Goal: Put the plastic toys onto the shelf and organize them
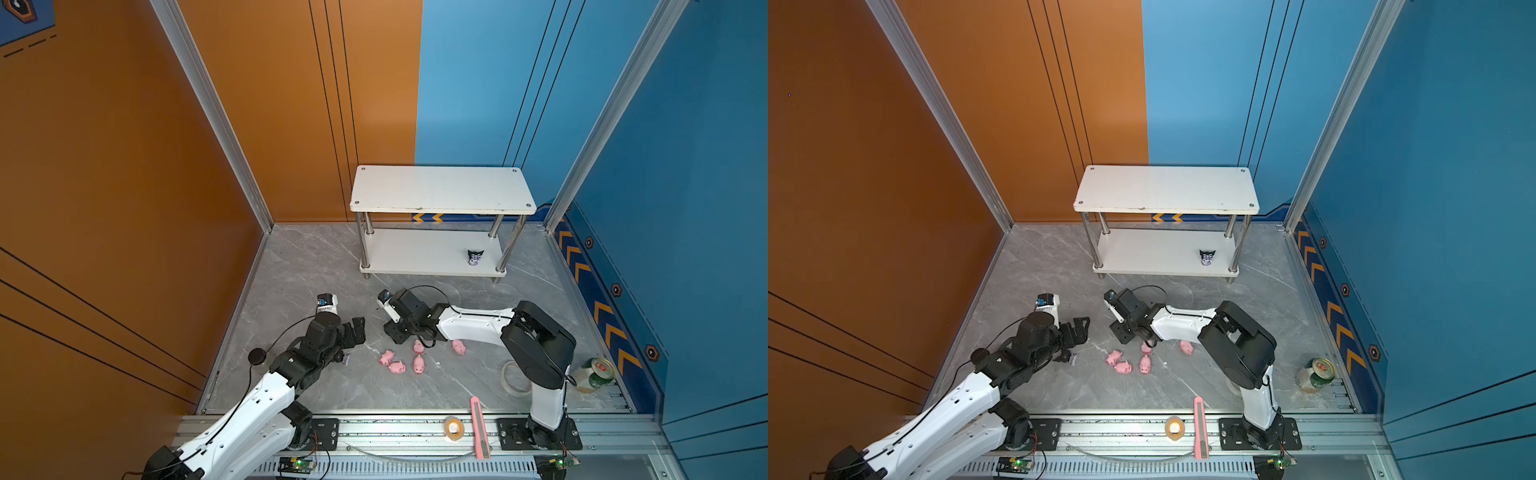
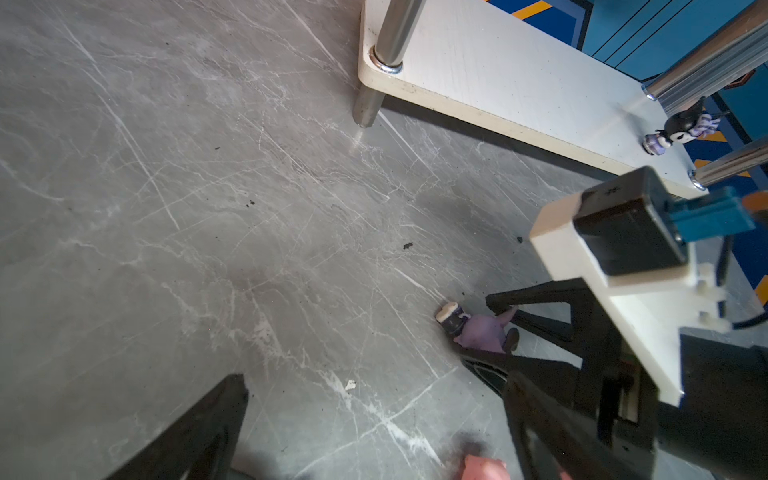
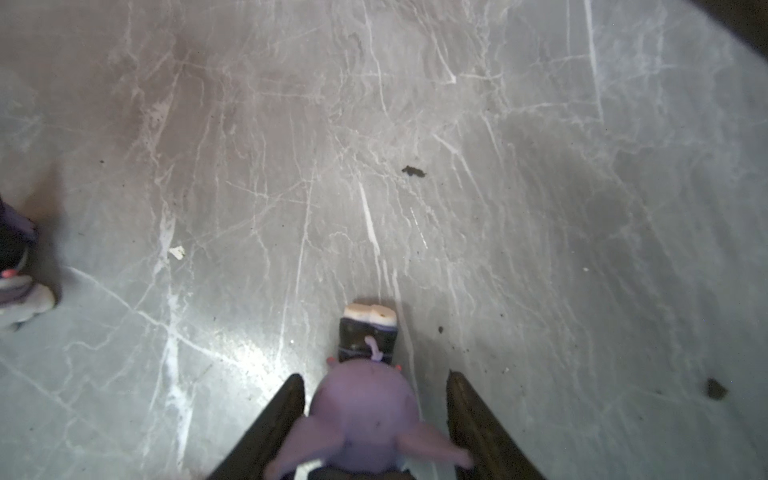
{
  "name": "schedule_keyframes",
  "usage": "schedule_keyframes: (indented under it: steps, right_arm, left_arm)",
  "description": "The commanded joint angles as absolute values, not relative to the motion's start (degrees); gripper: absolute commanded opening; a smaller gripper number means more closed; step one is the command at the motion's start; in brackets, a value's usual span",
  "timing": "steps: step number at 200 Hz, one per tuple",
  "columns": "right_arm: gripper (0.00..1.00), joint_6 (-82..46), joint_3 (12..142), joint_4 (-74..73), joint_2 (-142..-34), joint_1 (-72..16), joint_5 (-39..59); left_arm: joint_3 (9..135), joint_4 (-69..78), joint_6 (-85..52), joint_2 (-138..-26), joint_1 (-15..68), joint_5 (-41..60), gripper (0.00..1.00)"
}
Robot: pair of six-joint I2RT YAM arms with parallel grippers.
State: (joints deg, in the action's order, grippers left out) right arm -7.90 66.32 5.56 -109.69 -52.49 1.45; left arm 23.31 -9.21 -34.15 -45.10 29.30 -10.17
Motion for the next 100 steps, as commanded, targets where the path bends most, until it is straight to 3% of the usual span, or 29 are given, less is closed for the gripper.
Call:
schedule_keyframes:
  steps: [1, 67, 100]
  right_arm:
    - [0.49, -10.1, 67.1, 7.4, -109.9, -52.7, 1.7]
    - [0.28, -16.5, 69.7, 15.0, -105.8, -53.9, -9.2]
    - [0.24, -17.3, 72.7, 21.6, -102.2, -53.8, -18.4]
  left_arm:
    - [22.5, -8.3, -34.5, -44.4, 28.7, -9.2, 0.98]
    - [21.7, -8.7, -34.4, -42.7, 28.5, -9.2, 0.98]
    - [21.0, -8.3, -34.5, -42.3, 28.2, -9.0, 0.98]
